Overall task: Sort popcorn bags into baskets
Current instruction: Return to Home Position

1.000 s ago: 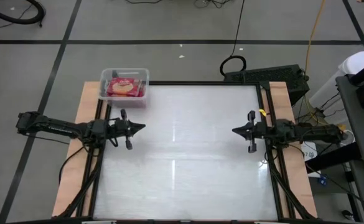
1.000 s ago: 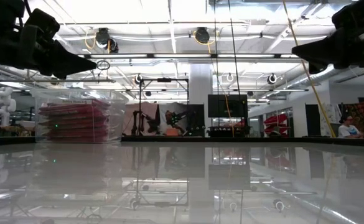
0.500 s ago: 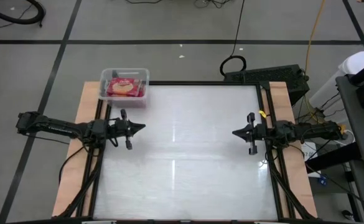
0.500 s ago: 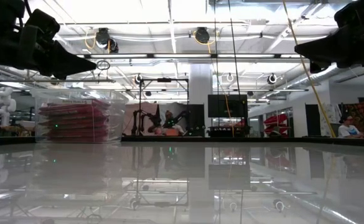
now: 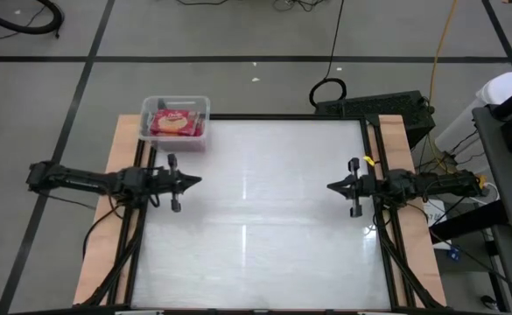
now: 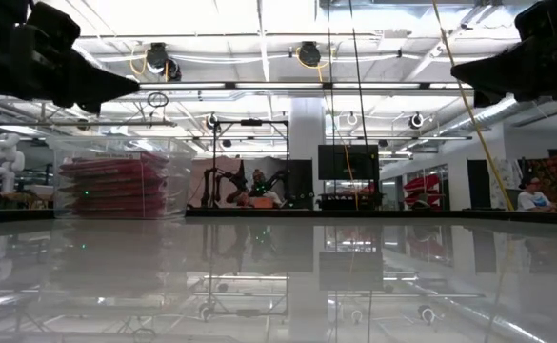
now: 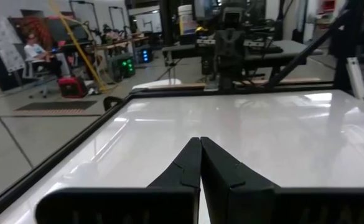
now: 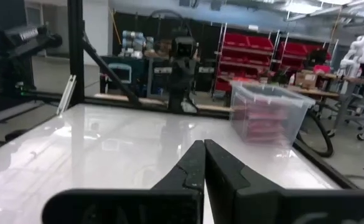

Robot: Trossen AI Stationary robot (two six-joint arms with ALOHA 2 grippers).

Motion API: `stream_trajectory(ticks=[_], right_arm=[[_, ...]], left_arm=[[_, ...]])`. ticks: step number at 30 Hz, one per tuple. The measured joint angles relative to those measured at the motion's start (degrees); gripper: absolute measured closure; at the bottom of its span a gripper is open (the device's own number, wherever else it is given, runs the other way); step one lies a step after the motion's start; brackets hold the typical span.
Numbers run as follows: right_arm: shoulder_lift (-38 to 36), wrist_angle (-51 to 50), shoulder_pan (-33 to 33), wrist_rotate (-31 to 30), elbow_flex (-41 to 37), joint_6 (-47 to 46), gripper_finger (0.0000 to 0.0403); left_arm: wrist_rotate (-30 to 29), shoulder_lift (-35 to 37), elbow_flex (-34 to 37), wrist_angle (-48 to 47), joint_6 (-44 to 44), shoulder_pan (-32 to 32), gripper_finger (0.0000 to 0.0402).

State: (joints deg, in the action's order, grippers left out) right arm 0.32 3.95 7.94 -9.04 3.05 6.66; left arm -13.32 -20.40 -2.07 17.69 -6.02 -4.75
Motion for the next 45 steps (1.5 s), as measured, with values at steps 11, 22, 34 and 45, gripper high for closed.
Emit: stream_trajectory(ticks=[11,22,34,45], right_arm=[[0.0,1.3,0.0,0.0,0.0,0.1,0.0403],[0.1,1.4,0.0,0.1,0.0,0.0,0.0403],[0.1,1.5,0.0,0.1,0.0,0.0,0.0403],[0.1,1.5,0.0,0.1,0.0,0.0,0.0403]], left_arm=[[5.9,15.3,0.0,-13.9,-0.2,0.0,0.0396],[6.1,20.2,0.5,-16.4,0.5,0.3,0.0396],[7.5,20.3,1.5,-15.3,1.0,0.2,0.0397],[9.0,20.3,1.5,-13.6,-1.8,2.4,0.0400]])
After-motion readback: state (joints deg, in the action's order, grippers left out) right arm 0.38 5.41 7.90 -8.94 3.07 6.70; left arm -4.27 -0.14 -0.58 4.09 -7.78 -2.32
